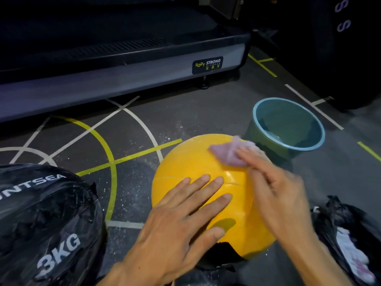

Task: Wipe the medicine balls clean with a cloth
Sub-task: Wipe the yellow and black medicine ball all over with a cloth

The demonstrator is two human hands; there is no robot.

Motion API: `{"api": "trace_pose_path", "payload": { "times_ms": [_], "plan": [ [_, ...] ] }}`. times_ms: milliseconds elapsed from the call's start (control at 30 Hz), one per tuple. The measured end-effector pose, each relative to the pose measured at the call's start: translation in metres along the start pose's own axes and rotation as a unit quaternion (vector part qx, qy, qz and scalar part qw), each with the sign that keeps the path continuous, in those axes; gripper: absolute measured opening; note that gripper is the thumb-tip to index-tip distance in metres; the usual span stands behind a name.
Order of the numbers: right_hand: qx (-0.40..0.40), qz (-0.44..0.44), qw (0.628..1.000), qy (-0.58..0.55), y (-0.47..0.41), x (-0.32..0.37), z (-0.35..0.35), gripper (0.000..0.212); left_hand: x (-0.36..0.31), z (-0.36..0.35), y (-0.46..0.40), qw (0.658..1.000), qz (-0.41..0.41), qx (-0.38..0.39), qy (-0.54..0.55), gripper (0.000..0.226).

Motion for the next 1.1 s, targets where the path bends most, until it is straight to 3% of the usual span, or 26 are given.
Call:
{"api": "trace_pose_path", "payload": {
  "times_ms": [67, 133, 233, 333, 400, 700, 800, 867, 900, 967, 1033, 1100],
  "plan": [
    [-0.031, -0.100, 0.993, 0.045, 0.003, -0.032, 0.020, 0.038, 0.000, -0.001, 0.000, 1.000, 0.007, -0.002, 0.007, 0.050],
    [-0.033, -0.125, 0.989, 0.073, 0.009, -0.039, 0.025, 0.038, -0.001, -0.003, -0.001, 1.000, 0.010, -0.001, 0.018, 0.051],
    [-0.011, -0.016, 0.998, 0.055, 0.012, -0.001, 0.002, 0.039, -0.005, -0.005, -0.002, 1.000, 0.001, 0.001, 0.024, 0.051],
    [0.090, 0.095, 0.990, 0.050, 0.012, 0.035, -0.036, 0.046, -0.003, -0.005, 0.000, 1.000, -0.009, -0.007, 0.019, 0.047],
    [0.109, 0.119, 0.986, 0.043, 0.008, 0.038, -0.042, 0.048, 0.000, -0.003, 0.001, 1.000, -0.006, 0.001, 0.017, 0.047],
    [-0.027, -0.073, 0.997, 0.022, 0.019, -0.030, 0.025, 0.045, -0.008, -0.003, -0.008, 0.998, -0.024, 0.055, 0.024, 0.053],
    [-0.025, -0.103, 0.994, 0.018, 0.026, -0.036, 0.026, 0.046, -0.004, 0.008, -0.001, 0.994, -0.006, 0.009, 0.106, 0.051],
    [-0.030, -0.122, 0.992, 0.017, 0.028, -0.040, 0.028, 0.046, 0.017, 0.023, 0.009, 0.983, 0.074, -0.075, 0.149, 0.047],
    [-0.040, -0.129, 0.991, 0.013, 0.029, -0.042, 0.030, 0.047, 0.035, 0.032, 0.017, 0.965, 0.143, -0.125, 0.178, 0.045],
    [-0.064, -0.142, 0.988, -0.006, 0.031, -0.047, 0.036, 0.049, 0.074, 0.040, 0.039, 0.892, 0.304, -0.212, 0.261, 0.040],
    [-0.073, -0.150, 0.986, -0.008, 0.034, -0.052, 0.040, 0.049, 0.106, 0.021, 0.066, 0.770, 0.464, -0.231, 0.372, 0.051],
    [-0.069, -0.149, 0.986, -0.011, 0.038, -0.054, 0.042, 0.046, 0.118, -0.020, 0.087, 0.649, 0.578, -0.170, 0.464, 0.069]
  ]
}}
Point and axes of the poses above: each hand's wrist, its own y-axis away from the middle knuckle, its own z-axis out of the back of the hand, x = y × z, the point moved 8 cm from there along -y, towards the middle knuckle, and after that the axes turned 6 degrees about y, right-handed, at the moved point
